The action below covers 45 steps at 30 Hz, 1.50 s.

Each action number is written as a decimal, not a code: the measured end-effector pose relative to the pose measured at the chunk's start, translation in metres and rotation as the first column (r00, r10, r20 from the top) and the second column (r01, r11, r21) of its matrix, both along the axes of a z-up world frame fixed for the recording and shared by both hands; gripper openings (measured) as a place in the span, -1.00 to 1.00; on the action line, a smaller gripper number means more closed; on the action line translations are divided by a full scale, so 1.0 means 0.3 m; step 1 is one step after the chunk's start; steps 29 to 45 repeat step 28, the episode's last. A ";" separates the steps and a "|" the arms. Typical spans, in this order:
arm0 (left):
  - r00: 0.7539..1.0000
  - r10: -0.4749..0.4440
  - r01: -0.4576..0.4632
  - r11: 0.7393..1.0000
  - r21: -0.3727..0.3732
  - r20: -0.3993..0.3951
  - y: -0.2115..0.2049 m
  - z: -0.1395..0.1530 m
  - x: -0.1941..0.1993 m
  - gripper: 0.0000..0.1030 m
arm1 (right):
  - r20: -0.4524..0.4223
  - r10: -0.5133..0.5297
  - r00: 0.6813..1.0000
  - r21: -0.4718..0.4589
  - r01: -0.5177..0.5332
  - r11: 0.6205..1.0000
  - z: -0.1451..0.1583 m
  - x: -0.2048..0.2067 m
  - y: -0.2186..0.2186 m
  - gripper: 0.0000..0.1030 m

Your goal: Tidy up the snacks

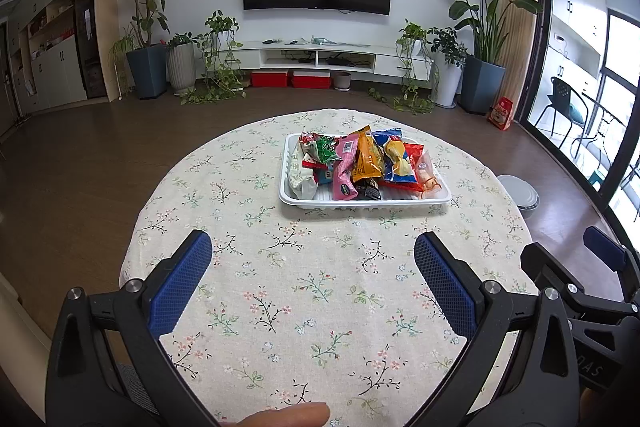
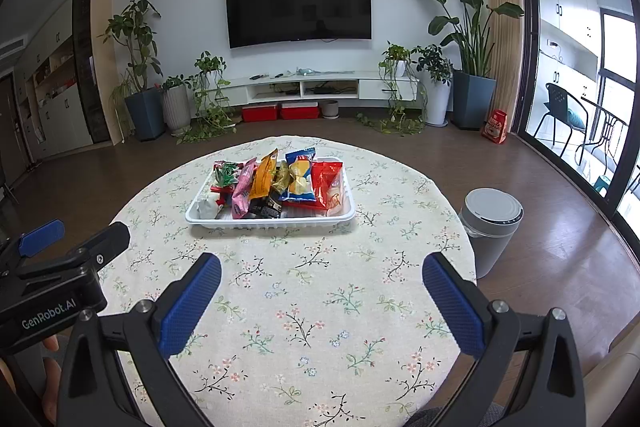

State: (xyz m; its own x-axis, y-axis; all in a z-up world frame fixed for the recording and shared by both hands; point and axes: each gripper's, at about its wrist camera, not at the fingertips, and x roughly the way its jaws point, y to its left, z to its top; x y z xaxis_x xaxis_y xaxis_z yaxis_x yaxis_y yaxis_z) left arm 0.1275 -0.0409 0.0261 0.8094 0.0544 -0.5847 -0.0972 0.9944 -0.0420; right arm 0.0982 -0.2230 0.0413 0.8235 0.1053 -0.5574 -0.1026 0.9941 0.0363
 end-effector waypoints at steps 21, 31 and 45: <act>1.000 0.004 -0.004 1.000 0.003 -0.002 -0.002 0.003 -0.004 0.99 | -0.003 0.001 1.000 -0.003 -0.001 1.000 0.010 0.002 0.001 1.00; 1.000 -0.001 0.001 1.000 0.004 0.009 0.002 0.004 -0.010 0.99 | -0.006 0.001 1.000 -0.001 -0.001 1.000 0.014 0.004 0.002 1.00; 1.000 -0.001 0.001 1.000 0.004 0.009 0.002 0.004 -0.010 0.99 | -0.006 0.001 1.000 -0.001 -0.001 1.000 0.014 0.004 0.002 1.00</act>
